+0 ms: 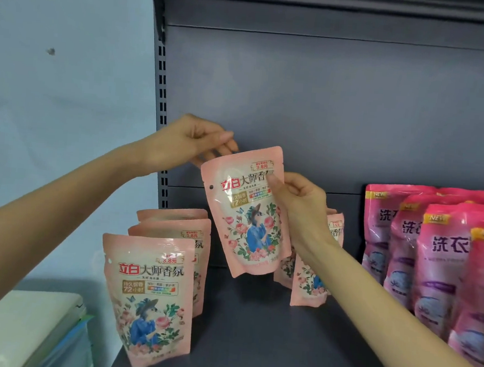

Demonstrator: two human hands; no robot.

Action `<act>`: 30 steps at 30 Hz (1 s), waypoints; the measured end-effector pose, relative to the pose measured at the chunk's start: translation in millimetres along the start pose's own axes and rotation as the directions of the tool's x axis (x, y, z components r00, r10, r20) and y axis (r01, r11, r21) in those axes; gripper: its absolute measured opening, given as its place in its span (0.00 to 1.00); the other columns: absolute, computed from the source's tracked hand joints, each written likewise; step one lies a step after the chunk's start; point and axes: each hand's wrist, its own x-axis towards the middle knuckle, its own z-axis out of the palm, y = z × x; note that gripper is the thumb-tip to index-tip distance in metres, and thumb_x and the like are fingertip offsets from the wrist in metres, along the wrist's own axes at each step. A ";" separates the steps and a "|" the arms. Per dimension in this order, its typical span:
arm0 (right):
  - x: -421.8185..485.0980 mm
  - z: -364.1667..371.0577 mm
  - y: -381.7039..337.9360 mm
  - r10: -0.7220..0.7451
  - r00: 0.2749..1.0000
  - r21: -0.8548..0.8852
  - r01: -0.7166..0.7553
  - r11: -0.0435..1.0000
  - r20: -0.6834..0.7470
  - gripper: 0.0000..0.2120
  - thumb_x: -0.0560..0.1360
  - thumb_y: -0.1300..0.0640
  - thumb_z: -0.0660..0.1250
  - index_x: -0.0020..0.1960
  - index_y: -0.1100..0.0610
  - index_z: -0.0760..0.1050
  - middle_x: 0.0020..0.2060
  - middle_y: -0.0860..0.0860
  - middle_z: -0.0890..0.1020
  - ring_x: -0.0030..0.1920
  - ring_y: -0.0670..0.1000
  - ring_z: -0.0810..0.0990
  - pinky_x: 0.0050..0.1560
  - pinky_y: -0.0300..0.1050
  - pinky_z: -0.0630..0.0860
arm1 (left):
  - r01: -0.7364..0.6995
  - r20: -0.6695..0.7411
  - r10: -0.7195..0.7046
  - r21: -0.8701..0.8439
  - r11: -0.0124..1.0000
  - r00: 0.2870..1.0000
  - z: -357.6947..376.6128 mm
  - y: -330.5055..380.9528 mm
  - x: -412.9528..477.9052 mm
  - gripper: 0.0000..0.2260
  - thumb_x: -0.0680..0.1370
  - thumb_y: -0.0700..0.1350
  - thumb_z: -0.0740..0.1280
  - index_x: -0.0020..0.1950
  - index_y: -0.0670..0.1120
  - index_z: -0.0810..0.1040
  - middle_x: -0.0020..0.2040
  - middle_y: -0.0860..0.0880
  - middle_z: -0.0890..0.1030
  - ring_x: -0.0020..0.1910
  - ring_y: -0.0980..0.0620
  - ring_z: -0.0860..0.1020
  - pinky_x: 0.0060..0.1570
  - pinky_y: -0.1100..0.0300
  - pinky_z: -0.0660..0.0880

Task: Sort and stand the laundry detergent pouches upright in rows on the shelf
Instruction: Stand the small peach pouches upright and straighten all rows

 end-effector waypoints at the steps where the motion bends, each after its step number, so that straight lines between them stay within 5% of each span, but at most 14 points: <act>1: -2.8 -1.7 -1.1 0.015 0.999 0.011 -0.015 1.000 0.033 0.03 0.73 0.61 0.67 0.46 0.58 0.79 0.41 0.51 0.86 0.41 0.50 0.85 0.40 0.43 0.82 | -0.020 -0.012 0.020 0.000 1.000 1.000 0.8 1.2 -1.8 0.09 0.79 0.43 0.61 0.54 0.43 0.79 0.43 0.54 0.83 0.38 0.60 0.81 0.39 0.69 0.76; 7: -18.8 -20.9 0.6 0.191 0.953 0.076 -0.214 0.974 0.235 0.10 0.68 0.59 0.68 0.48 0.61 0.78 0.40 0.53 0.85 0.40 0.50 0.85 0.39 0.42 0.81 | -0.226 0.123 0.203 0.211 0.951 0.971 17.6 13.5 -15.0 0.21 0.72 0.44 0.69 0.62 0.60 0.71 0.58 0.59 0.77 0.53 0.63 0.76 0.51 0.72 0.73; 11: -26.3 -37.2 7.7 0.272 0.916 0.058 -0.301 0.952 0.295 0.20 0.59 0.51 0.74 0.47 0.61 0.80 0.43 0.55 0.85 0.43 0.51 0.84 0.39 0.42 0.80 | -0.374 0.239 0.311 0.292 0.881 0.920 31.8 17.0 -17.5 0.12 0.72 0.45 0.71 0.55 0.54 0.80 0.61 0.57 0.76 0.59 0.61 0.74 0.59 0.63 0.71; 14: -30.6 -45.9 14.1 0.301 0.890 0.082 -0.347 0.934 0.343 0.19 0.55 0.51 0.79 0.42 0.58 0.83 0.42 0.55 0.85 0.42 0.52 0.84 0.39 0.42 0.80 | -0.415 0.298 0.332 0.286 0.864 0.895 39.6 19.8 -16.2 0.07 0.70 0.48 0.71 0.48 0.53 0.83 0.59 0.55 0.78 0.58 0.62 0.74 0.61 0.67 0.67; 18: -39.3 -49.5 16.8 0.348 0.869 0.043 -0.386 0.921 0.352 0.07 0.60 0.56 0.72 0.37 0.56 0.83 0.35 0.52 0.85 0.36 0.48 0.84 0.35 0.39 0.78 | -0.434 0.351 0.336 0.258 0.863 0.874 52.1 21.8 -15.8 0.04 0.69 0.49 0.72 0.43 0.55 0.82 0.56 0.56 0.80 0.56 0.63 0.74 0.57 0.72 0.66; 21: -44.2 -54.2 20.8 0.358 0.852 -0.006 -0.386 0.923 0.382 0.03 0.63 0.58 0.73 0.37 0.54 0.83 0.33 0.50 0.84 0.35 0.46 0.82 0.36 0.38 0.78 | -0.426 0.381 0.321 0.233 0.874 0.867 64.9 20.2 -17.1 0.05 0.70 0.48 0.72 0.43 0.49 0.83 0.50 0.57 0.82 0.55 0.60 0.76 0.57 0.69 0.68; 26: -45.6 -65.3 22.3 0.403 0.860 -0.246 -0.337 0.909 0.314 0.07 0.74 0.59 0.67 0.50 0.58 0.81 0.45 0.54 0.85 0.49 0.52 0.83 0.54 0.48 0.79 | -0.336 0.360 0.249 0.204 0.919 0.899 79.3 18.3 -18.5 0.03 0.73 0.43 0.70 0.45 0.45 0.82 0.43 0.56 0.83 0.47 0.63 0.78 0.48 0.75 0.69; 30: -43.8 -76.5 9.6 0.263 0.942 -0.481 -0.136 0.866 0.207 0.09 0.76 0.66 0.63 0.41 0.58 0.79 0.33 0.45 0.83 0.36 0.40 0.80 0.36 0.33 0.75 | -0.292 0.337 0.213 0.204 0.935 0.917 83.6 15.9 -17.7 0.01 0.75 0.44 0.68 0.44 0.48 0.79 0.42 0.60 0.80 0.45 0.63 0.78 0.47 0.73 0.72</act>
